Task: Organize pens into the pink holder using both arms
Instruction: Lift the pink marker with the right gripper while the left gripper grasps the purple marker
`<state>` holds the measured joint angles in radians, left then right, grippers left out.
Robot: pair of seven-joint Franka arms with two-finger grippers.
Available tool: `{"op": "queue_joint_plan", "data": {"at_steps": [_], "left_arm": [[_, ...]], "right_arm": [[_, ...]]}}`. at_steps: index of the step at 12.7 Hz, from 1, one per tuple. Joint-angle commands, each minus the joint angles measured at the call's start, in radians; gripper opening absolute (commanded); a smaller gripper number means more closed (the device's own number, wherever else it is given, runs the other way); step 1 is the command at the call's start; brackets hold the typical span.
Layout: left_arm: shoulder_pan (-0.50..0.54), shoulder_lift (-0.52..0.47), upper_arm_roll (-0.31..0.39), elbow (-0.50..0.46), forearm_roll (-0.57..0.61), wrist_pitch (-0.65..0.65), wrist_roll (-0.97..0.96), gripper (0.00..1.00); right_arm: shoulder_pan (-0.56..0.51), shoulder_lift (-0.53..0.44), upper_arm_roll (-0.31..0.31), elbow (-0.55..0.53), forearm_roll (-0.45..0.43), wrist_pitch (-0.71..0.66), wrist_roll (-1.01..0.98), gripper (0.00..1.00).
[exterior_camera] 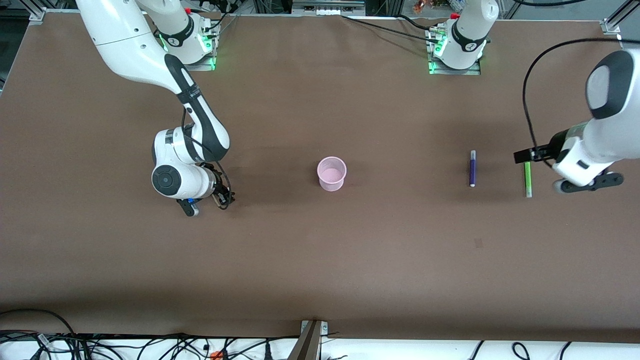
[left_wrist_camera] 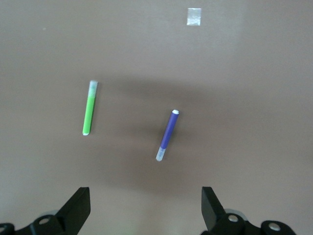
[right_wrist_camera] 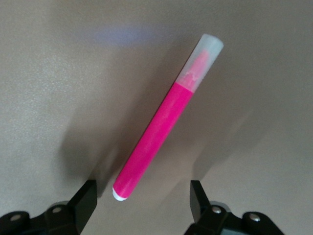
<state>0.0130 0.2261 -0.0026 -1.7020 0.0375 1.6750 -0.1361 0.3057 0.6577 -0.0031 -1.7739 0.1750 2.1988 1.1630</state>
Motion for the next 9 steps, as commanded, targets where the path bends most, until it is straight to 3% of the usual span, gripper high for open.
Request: {"op": "queue_joint_plan", "data": {"at_steps": [1,3,6,9], "left_arm": [[-0.001,0.027,-0.002,-0.050,0.013,0.089,0.160,1.00],[-0.002,0.041,-0.002,-0.128,0.013,0.187,0.230,1.00],[-0.004,0.039,-0.019,-0.304,0.013,0.436,0.263,1.00],[-0.013,0.056,-0.033,-0.428,0.013,0.629,0.263,1.00]], "right_arm": [[-0.014,0.005,0.003,-0.015,0.012,0.025,-0.016,0.70],[-0.013,0.005,0.005,-0.018,0.014,0.042,-0.017,0.33],[-0.013,0.005,0.008,-0.018,0.015,0.041,-0.058,0.02],[-0.013,-0.003,0.012,-0.012,0.017,0.032,-0.068,0.00]]}}
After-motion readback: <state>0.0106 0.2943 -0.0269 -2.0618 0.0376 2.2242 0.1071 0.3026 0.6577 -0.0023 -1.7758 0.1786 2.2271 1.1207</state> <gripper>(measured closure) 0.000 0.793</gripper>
